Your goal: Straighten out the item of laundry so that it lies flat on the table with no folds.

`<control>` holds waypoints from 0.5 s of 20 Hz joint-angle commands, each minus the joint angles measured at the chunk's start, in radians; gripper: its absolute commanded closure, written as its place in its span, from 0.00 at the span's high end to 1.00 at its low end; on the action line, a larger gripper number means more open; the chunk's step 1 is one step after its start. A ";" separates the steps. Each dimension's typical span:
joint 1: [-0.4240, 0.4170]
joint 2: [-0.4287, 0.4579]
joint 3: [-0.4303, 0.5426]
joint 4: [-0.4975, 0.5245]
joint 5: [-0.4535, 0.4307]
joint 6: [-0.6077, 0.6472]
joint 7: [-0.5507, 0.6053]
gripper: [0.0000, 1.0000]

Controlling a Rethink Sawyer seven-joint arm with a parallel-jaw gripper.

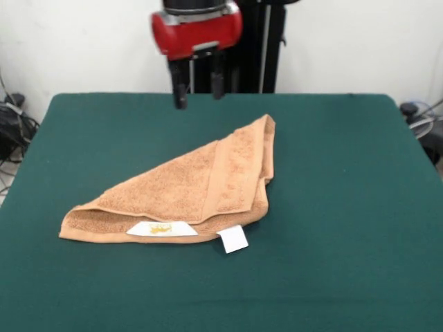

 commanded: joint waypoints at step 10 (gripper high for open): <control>0.212 0.018 -0.235 0.097 0.036 -0.120 0.429 1.00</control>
